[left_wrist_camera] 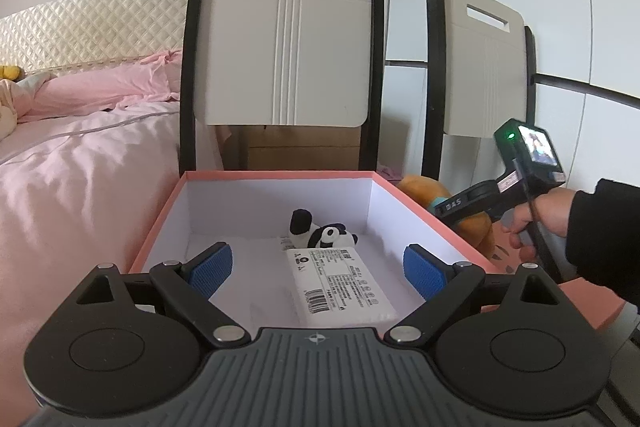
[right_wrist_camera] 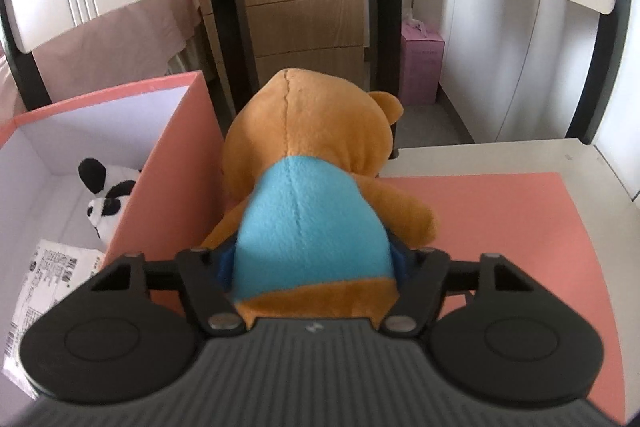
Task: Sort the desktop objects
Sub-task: 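Move the right gripper to the brown teddy bear and close on it, then lift the teddy bear with the right gripper and lower it into the box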
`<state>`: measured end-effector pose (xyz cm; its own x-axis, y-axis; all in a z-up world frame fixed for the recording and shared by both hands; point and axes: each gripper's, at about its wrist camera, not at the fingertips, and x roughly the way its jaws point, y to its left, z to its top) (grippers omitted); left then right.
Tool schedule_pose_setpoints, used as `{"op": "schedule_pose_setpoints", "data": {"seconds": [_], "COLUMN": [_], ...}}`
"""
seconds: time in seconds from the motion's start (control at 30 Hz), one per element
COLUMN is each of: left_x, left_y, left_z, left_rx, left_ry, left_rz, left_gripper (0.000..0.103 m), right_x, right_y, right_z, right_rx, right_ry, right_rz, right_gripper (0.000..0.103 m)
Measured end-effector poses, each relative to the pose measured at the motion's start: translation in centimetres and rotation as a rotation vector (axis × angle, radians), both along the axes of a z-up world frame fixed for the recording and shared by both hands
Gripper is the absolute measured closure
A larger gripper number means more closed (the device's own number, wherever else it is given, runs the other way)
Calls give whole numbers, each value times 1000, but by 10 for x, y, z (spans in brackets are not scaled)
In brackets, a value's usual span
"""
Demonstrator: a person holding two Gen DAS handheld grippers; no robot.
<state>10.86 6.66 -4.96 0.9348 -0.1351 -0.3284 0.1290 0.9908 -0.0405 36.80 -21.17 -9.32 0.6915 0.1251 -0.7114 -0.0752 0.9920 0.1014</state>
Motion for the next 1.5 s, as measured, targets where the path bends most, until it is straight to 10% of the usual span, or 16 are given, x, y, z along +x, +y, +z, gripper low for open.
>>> {"op": "schedule_pose_setpoints", "data": {"seconds": [0.83, 1.5], "left_x": [-4, 0], "left_y": [-2, 17], "left_z": [4, 11], "left_rx": [19, -52], "left_ry": [-44, -70], "left_rz": [31, 143], "left_gripper": [9, 9], "right_x": [-67, -35], "right_y": [48, 178], "right_z": [141, 70], "right_rx": [29, 84], "right_ry": [-254, -64], "right_rz": [130, 435], "right_gripper": [38, 38]}}
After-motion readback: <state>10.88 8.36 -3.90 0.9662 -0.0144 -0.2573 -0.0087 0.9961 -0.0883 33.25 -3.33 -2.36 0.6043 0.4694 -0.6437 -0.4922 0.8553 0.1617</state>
